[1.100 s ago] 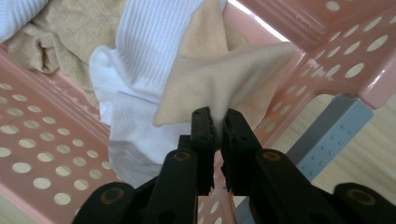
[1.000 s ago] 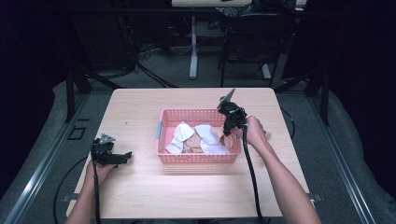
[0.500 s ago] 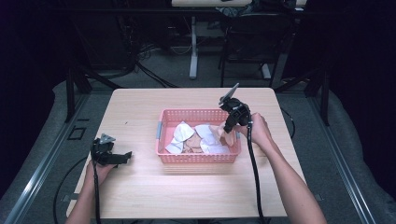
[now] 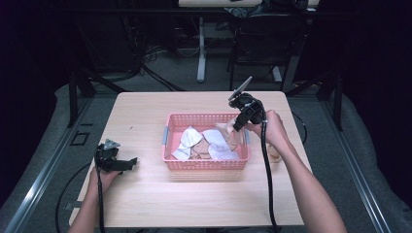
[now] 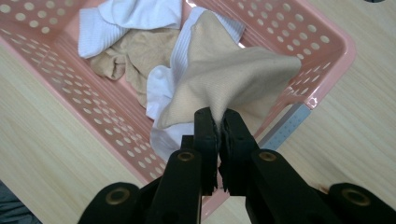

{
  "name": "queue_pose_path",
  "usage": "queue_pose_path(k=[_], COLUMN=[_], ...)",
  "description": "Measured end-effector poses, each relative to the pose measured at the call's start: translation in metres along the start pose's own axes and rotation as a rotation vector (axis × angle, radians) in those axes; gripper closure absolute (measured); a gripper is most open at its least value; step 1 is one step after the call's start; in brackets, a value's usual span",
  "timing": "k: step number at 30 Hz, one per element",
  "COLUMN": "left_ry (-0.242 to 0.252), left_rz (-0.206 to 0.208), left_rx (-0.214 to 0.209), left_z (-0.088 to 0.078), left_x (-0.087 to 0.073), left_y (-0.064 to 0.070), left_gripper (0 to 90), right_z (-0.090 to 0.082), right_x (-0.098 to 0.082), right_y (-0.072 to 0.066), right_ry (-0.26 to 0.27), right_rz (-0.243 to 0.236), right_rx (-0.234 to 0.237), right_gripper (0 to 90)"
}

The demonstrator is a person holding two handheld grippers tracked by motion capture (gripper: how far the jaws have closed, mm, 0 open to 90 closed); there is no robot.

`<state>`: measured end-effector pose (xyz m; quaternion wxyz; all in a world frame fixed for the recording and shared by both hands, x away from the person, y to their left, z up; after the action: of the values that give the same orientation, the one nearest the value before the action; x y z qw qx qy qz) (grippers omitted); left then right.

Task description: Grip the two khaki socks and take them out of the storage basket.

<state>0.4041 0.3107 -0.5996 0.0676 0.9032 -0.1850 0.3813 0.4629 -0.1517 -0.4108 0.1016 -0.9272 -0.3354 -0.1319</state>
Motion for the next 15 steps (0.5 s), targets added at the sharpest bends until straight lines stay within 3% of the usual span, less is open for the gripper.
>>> queue_pose_path(k=[15], left_ry=[0.0], left_rz=[0.0], left_rx=[0.0], left_z=[0.0], left_x=[0.0], left_y=[0.0], left_gripper=[0.4], right_z=[-0.035], right_x=[-0.003], right_y=[-0.001], right_ry=[0.072], right_rz=[-0.007], right_rx=[-0.005], right_gripper=[86.1])
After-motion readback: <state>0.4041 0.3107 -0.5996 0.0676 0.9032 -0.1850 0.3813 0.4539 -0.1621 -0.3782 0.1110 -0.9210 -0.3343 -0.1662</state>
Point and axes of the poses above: each handheld gripper's, and its own axes: z roughly forward along the jaws, x roughly out of its top, y roughly to its right, the point moved 1 cm from there along z, roughly forward along the jaws, and after that the axes turned 2 degrees about x, right-handed, at the moved point
